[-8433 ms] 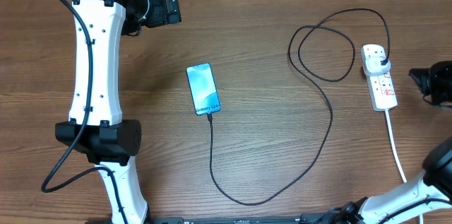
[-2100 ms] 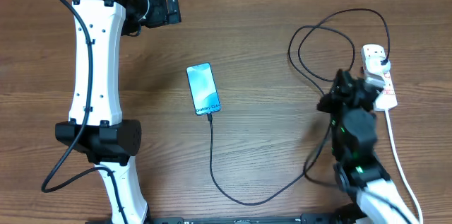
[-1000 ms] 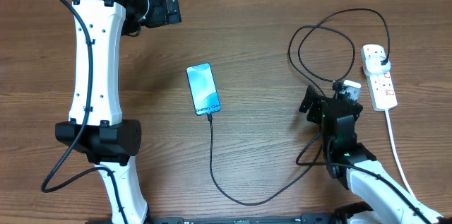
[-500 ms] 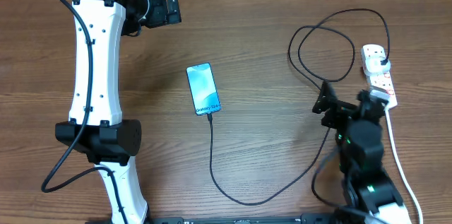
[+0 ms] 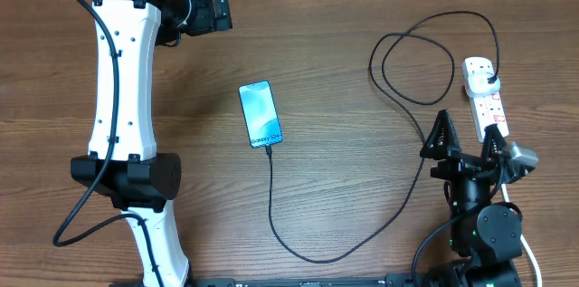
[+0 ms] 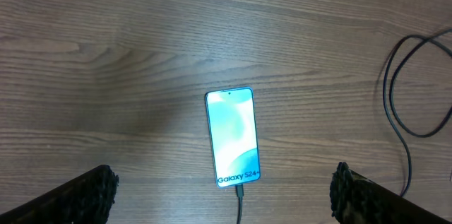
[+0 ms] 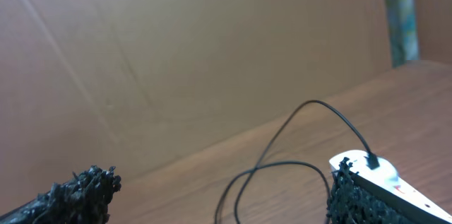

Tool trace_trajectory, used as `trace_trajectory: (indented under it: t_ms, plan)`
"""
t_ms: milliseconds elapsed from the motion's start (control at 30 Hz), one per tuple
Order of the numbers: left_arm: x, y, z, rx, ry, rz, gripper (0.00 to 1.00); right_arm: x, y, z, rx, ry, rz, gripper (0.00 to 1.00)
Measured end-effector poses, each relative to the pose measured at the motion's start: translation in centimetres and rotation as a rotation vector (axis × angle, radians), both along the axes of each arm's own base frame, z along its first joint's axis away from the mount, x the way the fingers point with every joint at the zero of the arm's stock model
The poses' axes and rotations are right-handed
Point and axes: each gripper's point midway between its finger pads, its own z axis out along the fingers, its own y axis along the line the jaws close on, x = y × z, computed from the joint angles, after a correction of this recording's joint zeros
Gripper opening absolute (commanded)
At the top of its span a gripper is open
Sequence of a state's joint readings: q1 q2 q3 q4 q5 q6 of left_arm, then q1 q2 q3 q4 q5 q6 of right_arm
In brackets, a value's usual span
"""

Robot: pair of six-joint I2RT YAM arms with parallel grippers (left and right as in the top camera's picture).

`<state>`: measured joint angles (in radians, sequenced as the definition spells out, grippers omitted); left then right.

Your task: Plug charger to phone and switch on socket

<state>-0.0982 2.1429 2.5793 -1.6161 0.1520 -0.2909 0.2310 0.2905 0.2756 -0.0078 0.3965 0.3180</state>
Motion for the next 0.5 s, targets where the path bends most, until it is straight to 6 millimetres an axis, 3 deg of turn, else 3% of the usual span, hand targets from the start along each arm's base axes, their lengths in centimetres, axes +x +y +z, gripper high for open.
trace_trajectory:
  t_ms: [333, 500]
  plan:
    - [0.0, 0.0, 0.0, 0.0, 0.0, 0.0, 1.0, -1.0, -1.2, -4.8, -0.01, 0.046, -0.041, 1.0]
    - [0.0, 0.0, 0.0, 0.0, 0.0, 0.0, 1.0, -1.9, -1.6, -11.3, -0.062, 0.292, -0.047, 1.0]
